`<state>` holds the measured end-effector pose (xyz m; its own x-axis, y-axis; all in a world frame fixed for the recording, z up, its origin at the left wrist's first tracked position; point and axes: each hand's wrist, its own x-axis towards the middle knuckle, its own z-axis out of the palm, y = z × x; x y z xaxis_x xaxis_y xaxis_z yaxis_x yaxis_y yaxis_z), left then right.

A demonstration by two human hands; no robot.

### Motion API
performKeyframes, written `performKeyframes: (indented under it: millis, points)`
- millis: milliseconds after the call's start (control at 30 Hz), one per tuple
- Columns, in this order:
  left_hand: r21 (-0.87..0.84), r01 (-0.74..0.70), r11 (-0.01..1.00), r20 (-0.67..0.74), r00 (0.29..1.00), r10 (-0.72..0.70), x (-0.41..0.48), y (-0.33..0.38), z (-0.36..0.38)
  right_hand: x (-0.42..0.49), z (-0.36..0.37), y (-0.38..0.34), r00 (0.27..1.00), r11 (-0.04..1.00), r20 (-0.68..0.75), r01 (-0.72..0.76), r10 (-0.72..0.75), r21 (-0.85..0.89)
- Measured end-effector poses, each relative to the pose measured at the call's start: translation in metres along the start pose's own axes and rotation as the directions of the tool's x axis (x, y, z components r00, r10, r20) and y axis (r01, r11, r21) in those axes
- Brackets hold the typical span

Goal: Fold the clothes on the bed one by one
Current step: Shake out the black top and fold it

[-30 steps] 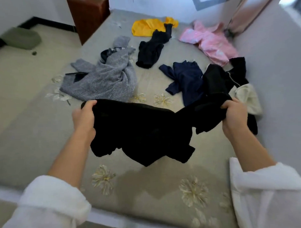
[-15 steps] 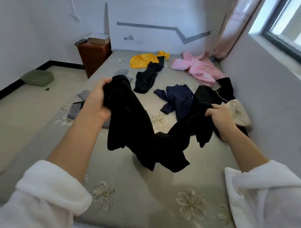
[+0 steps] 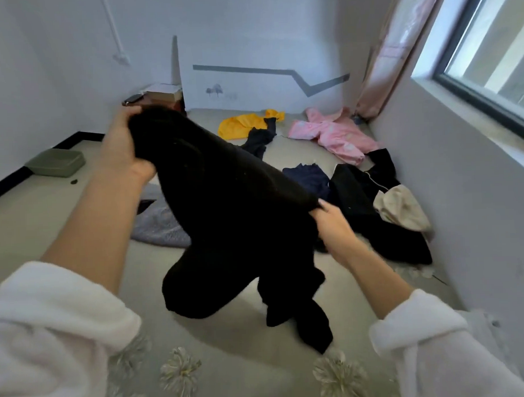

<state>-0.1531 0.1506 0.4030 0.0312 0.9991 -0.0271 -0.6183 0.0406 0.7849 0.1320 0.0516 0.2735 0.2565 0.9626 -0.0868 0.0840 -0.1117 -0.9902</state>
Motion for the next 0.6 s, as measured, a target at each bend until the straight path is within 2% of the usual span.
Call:
performKeyframes:
  millis: [67, 133, 167, 200, 233, 267, 300, 333, 367, 400, 433, 500, 600]
  points:
    - [0.114, 0.030, 0.993, -0.088, 0.996, -0.020, 0.007, 0.001, -0.023, 0.008, -0.008, -0.032, 0.998, 0.997, 0.059, 0.025, -0.029, 0.072]
    - [0.378, 0.083, 0.922, -0.239, 0.971, 0.011, 0.013, -0.011, -0.038, 0.013, -0.009, -0.057, 0.988, 0.994, 0.113, 0.106, -0.107, 0.015]
    - [0.562, 0.118, 0.818, -0.305, 0.950, 0.072, 0.014, -0.021, -0.044, 0.014, -0.008, -0.067, 0.981, 0.989, 0.138, 0.141, -0.135, -0.033]
    - [0.755, 0.168, 0.634, -0.325, 0.936, 0.138, 0.012, -0.033, -0.049, 0.015, -0.004, -0.074, 0.975, 0.982, 0.159, 0.169, -0.154, -0.087]
    - [0.887, 0.182, 0.425, -0.273, 0.948, 0.164, 0.005, -0.047, -0.052, 0.015, 0.000, -0.079, 0.968, 0.969, 0.186, 0.195, -0.166, -0.150]
    - [0.950, 0.097, 0.295, -0.137, 0.984, 0.115, -0.007, -0.064, -0.053, 0.014, 0.004, -0.081, 0.961, 0.954, 0.217, 0.216, -0.170, -0.209]
    - [0.960, -0.034, 0.279, 0.042, 0.999, -0.023, -0.022, -0.081, -0.052, 0.013, 0.008, -0.082, 0.957, 0.939, 0.242, 0.225, -0.163, -0.258]
    - [0.925, -0.146, 0.350, 0.220, 0.959, -0.180, -0.040, -0.100, -0.045, 0.012, 0.011, -0.081, 0.954, 0.928, 0.261, 0.223, -0.145, -0.298]
    - [0.892, -0.199, 0.405, 0.331, 0.898, -0.289, -0.057, -0.120, -0.040, 0.011, 0.012, -0.079, 0.952, 0.919, 0.278, 0.218, -0.126, -0.329]
    - [0.878, -0.236, 0.416, 0.384, 0.868, -0.316, -0.070, -0.140, -0.035, 0.010, 0.014, -0.076, 0.949, 0.909, 0.297, 0.212, -0.104, -0.359]
    - [0.874, -0.256, 0.413, 0.389, 0.877, -0.282, -0.077, -0.157, -0.031, 0.009, 0.015, -0.072, 0.946, 0.899, 0.317, 0.202, -0.076, -0.389]
    - [0.847, -0.233, 0.479, 0.340, 0.929, -0.149, -0.083, -0.176, -0.021, 0.005, 0.012, -0.065, 0.940, 0.892, 0.341, 0.162, -0.009, -0.423]
    - [0.838, -0.231, 0.495, 0.299, 0.952, -0.061, -0.076, -0.171, -0.009, -0.002, -0.006, -0.057, 0.943, 0.931, 0.331, 0.083, 0.042, -0.356]
